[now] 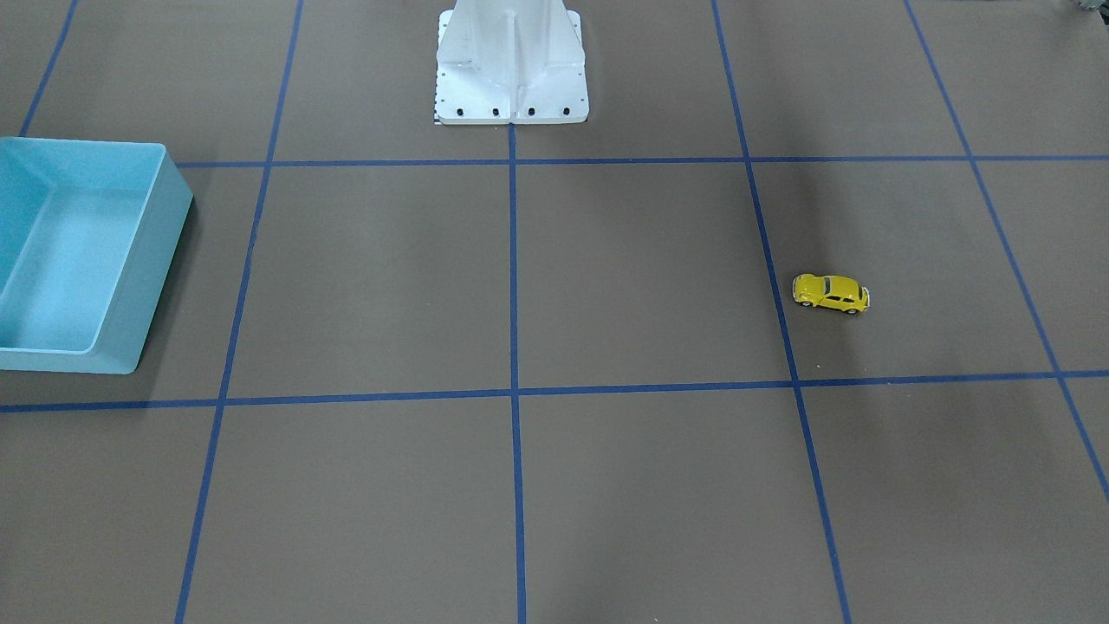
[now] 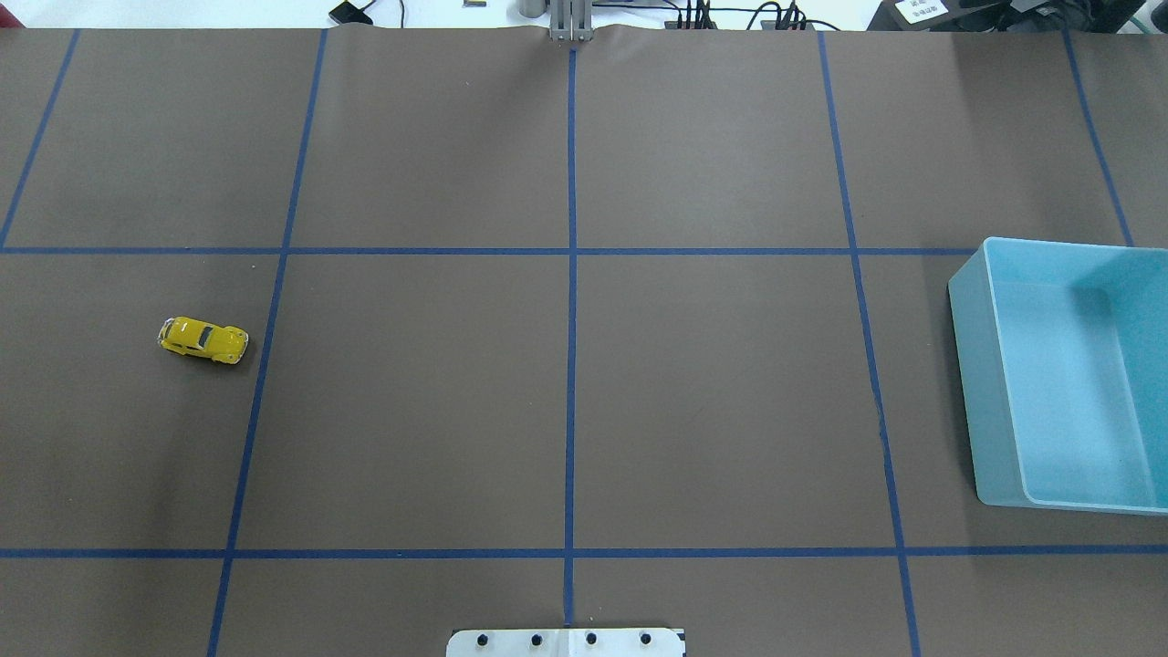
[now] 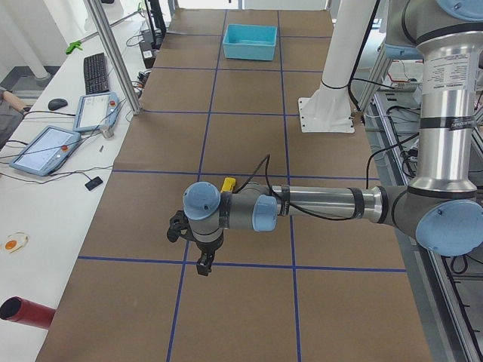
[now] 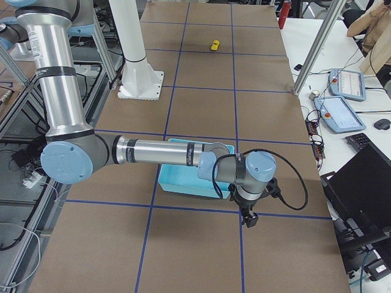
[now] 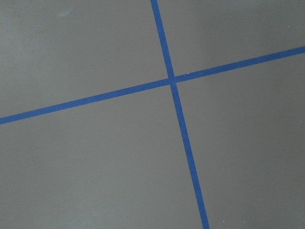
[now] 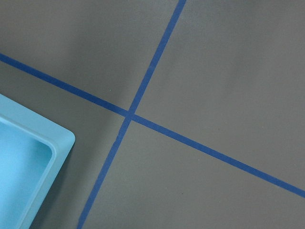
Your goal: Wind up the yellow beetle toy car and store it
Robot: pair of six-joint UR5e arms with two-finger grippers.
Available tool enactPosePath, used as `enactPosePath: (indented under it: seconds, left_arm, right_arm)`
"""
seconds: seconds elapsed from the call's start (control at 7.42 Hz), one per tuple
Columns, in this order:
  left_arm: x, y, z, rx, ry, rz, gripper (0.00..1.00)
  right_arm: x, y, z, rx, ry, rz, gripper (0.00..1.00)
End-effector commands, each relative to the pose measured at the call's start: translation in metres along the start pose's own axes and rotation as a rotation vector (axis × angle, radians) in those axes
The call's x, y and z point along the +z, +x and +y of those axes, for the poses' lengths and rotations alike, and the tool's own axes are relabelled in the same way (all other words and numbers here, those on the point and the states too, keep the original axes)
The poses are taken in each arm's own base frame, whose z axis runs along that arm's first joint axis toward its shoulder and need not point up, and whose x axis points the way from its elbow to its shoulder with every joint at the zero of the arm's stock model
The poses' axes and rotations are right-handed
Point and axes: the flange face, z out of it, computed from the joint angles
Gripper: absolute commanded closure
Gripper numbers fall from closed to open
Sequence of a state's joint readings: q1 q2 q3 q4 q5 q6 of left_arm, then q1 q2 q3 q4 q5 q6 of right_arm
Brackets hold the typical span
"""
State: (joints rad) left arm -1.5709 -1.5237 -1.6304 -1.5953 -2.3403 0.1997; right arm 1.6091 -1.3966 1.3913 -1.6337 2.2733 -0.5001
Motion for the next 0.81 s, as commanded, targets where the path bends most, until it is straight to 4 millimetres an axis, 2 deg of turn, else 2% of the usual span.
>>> enactPosePath:
  seconds: [0.0,0.67]
  left_arm:
    - [-0.0007,-0.0017,0.0011,-0.009,0.001,0.003,0.00]
    - [-0.0063,-0.0036,0.0021,-0.019,0.013,0.007,0.00]
  right_arm:
    - [-0.0003,-0.0001,-0.0004,0.000,0.000,0.000,0.00]
    - [0.0021,0.0005,0.0008,0.001,-0.004,-0.001,0.00]
